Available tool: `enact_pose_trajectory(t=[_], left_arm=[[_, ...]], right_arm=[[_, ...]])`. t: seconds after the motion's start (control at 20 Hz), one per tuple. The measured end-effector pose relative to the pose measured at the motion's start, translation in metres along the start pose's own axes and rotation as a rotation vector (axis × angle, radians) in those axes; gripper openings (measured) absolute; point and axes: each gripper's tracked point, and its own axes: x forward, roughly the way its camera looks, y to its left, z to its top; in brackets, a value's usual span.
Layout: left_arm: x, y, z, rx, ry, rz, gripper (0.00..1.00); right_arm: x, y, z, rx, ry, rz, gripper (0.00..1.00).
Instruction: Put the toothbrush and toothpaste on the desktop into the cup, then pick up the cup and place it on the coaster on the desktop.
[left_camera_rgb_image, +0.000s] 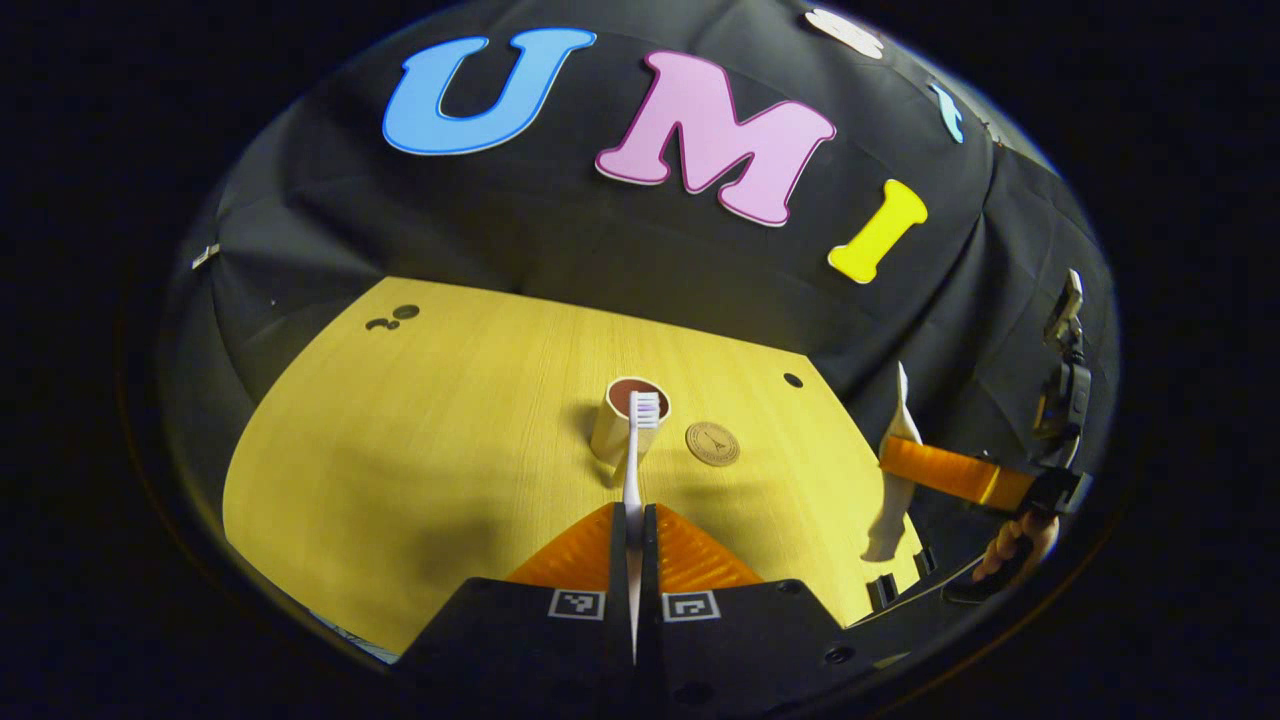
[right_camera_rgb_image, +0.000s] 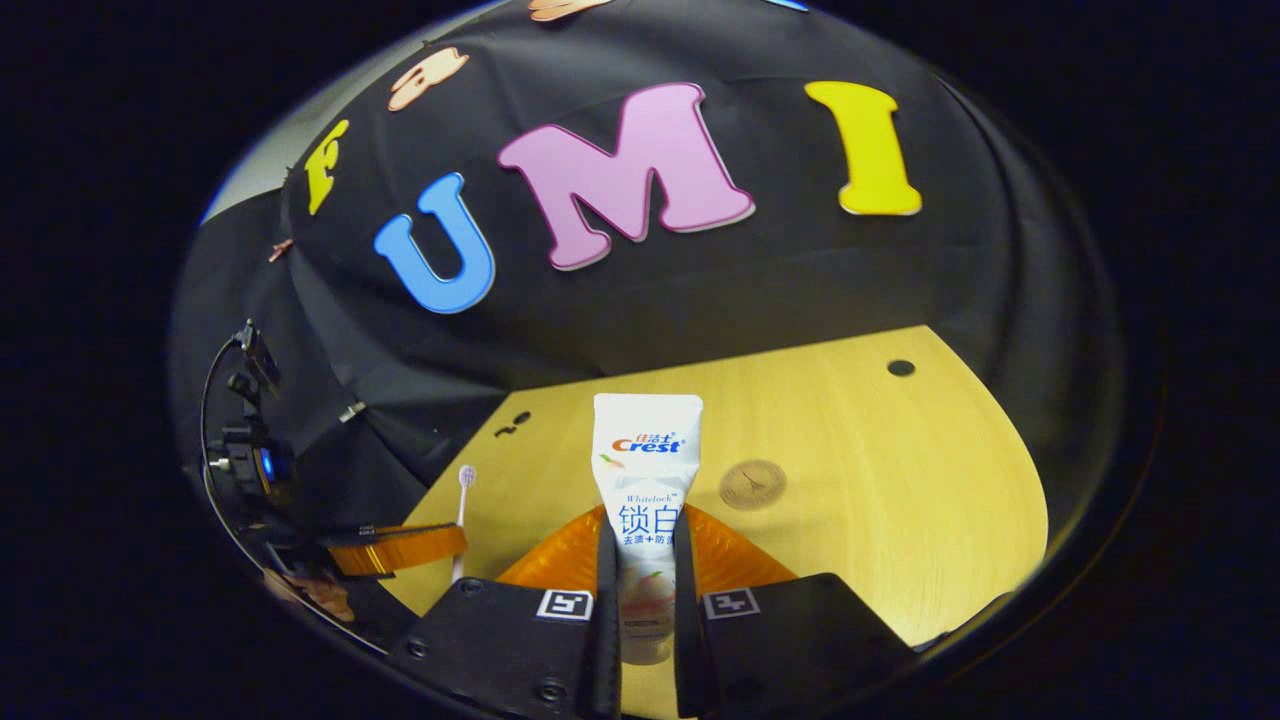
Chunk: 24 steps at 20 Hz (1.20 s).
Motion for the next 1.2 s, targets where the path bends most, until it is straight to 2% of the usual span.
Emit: enact_pose_trajectory(t=[0.1, 0.15, 0.2, 0.25, 0.3, 0.35, 0.4, 0.45, 0.6, 0.65, 0.75, 0.8, 1.05, 1.2], left_arm=[[-0.006, 0.002, 0.007, 0.004, -0.006, -0.004, 0.07], [-0.011, 0.004, 0.011, 0.001, -0.013, -0.005, 0.02], [-0.014, 0.004, 0.013, -0.002, -0.019, -0.008, 0.07], [-0.018, 0.007, 0.015, -0.006, -0.025, -0.007, 0.07], [-0.022, 0.008, 0.016, -0.009, -0.029, -0.009, 0.02], [-0.025, 0.009, 0.018, -0.009, -0.034, -0.006, 0.07], [-0.027, 0.010, 0.018, -0.007, -0.039, -0.003, 0.02], [-0.029, 0.012, 0.018, -0.006, -0.042, -0.001, 0.07], [-0.033, 0.019, 0.013, -0.017, -0.044, 0.015, 0.07], [-0.034, 0.021, 0.013, -0.026, -0.042, 0.019, 0.07], [-0.034, 0.028, 0.011, -0.038, -0.038, 0.026, 0.07], [-0.036, 0.031, 0.009, -0.041, -0.035, 0.030, 0.07], [-0.033, 0.051, 0.007, -0.065, -0.020, 0.054, 0.07], [-0.028, 0.062, 0.004, -0.074, -0.005, 0.067, 0.07]], right_arm=[[0.024, 0.018, 0.023, -0.015, -0.052, 0.053, 0.25], [0.039, 0.023, 0.028, -0.023, -0.062, 0.067, 0.25], [0.054, 0.026, 0.029, -0.028, -0.065, 0.077, 0.25], [0.069, 0.028, 0.030, -0.028, -0.063, 0.087, 0.25], [0.083, 0.031, 0.030, -0.026, -0.064, 0.097, 0.25], [0.098, 0.032, 0.032, -0.022, -0.068, 0.102, 0.25], [0.113, 0.033, 0.033, -0.014, -0.071, 0.103, 0.25], [0.125, 0.033, 0.034, -0.005, -0.070, 0.103, 0.25], [0.168, 0.025, 0.034, -0.002, -0.071, 0.086, 0.25], [0.181, 0.022, 0.034, -0.012, -0.067, 0.078, 0.19], [0.206, 0.019, 0.030, -0.031, -0.058, 0.068, 0.19], [0.217, 0.019, 0.026, -0.036, -0.055, 0.068, 0.25], [0.263, 0.016, 0.002, -0.059, -0.020, 0.049, 0.25], [0.274, 0.011, -0.011, -0.089, -0.002, 0.038, 0.25]])
